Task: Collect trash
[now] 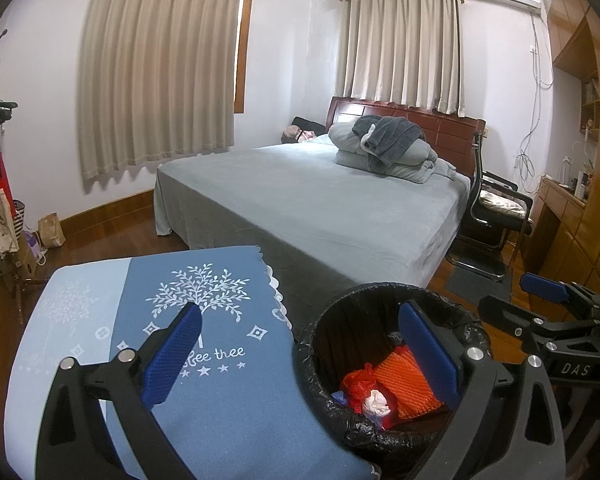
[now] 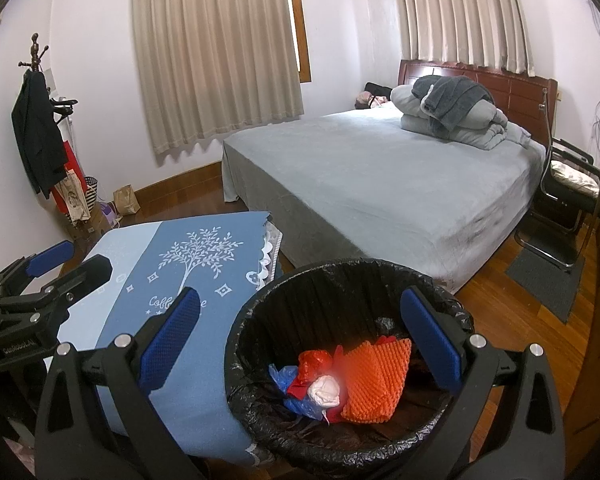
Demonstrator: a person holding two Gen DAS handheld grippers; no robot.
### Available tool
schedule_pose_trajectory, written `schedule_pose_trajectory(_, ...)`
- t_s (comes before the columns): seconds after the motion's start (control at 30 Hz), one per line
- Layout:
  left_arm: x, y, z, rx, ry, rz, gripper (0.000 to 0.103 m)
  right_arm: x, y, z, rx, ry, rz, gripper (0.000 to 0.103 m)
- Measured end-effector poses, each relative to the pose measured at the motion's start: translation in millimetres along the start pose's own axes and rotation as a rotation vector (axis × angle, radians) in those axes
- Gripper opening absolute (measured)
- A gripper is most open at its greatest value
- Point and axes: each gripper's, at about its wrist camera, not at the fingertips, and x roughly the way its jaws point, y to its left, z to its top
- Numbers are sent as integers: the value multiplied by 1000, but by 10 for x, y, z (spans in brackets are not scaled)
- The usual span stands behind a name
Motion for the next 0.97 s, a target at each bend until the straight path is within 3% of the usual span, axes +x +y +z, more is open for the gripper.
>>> schedule_pose_trajectory(0.97, -7, 23, 6, -2, 2, 1, 97, -5, 33, -4, -1, 4, 0, 98)
